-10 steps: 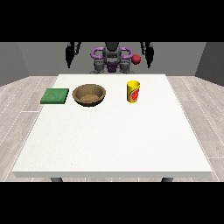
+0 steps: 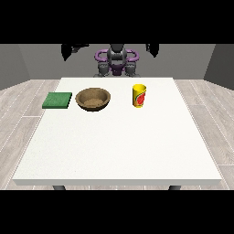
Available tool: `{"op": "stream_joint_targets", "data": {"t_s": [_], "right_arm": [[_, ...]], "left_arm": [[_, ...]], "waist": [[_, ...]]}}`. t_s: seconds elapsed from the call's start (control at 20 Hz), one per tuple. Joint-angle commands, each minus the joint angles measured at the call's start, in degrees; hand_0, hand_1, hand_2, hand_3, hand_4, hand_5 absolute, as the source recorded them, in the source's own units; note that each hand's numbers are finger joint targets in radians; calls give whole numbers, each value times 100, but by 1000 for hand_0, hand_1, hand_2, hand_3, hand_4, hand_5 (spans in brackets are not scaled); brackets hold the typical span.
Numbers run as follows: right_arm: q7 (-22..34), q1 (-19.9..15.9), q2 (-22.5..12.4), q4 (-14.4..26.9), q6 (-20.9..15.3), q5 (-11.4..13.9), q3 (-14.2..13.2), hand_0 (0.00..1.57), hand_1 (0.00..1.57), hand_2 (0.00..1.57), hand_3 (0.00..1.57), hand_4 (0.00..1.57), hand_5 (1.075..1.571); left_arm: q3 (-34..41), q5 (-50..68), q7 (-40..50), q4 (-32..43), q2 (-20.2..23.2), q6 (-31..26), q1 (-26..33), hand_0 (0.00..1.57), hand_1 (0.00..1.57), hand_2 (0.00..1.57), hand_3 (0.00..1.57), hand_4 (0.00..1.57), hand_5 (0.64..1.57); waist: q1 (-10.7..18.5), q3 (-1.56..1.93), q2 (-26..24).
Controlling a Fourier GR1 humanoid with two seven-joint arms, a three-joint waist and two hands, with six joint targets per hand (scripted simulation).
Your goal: Pick the cup and pour the ball into the bowl, then pick the bowl and place it on the pad
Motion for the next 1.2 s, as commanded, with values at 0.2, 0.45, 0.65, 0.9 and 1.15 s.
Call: {"op": "stream_joint_targets", "data": {"t_s": [0.2, 0.45, 0.65, 0.9, 1.15], "right_arm": [[-1727, -195, -59, 1277, 812, -359, -479, 0, 0, 0, 0, 82, 1562], [-2016, -592, -139, 1707, 908, -144, -452, 0, 0, 0, 0, 0, 1560], [-2295, -1338, -367, 2279, 1017, -343, -789, 0, 0, 0, 0, 0, 1557], [-2692, -1712, -242, 2234, 1128, -341, -657, 0, 0, 0, 0, 0, 1549], [-2938, -1960, -453, 3079, 1255, -290, -825, 0, 0, 0, 0, 0, 1547]], "left_arm": [[-240, 50, -1093, 337, -178, 540, -293, 0, 0, 0, 0, 0, 1472], [147, -38, -1150, 852, -164, 384, -905, 0, 0, 0, 0, 0, 1459], [408, -115, -1339, 1296, -51, 473, -1700, 0, 0, 0, 0, 0, 1444], [1132, 194, -2437, 2369, 183, 343, -2255, 0, 0, 0, 0, 0, 1460], [1256, 130, -2589, 2997, 382, 306, -2591, 0, 0, 0, 0, 0, 1428]], "waist": [[13, -8, 1016], [-113, -8, 1232], [-99, -7, 1796], [-387, -11, 2532], [-300, -9, 2370]]}}
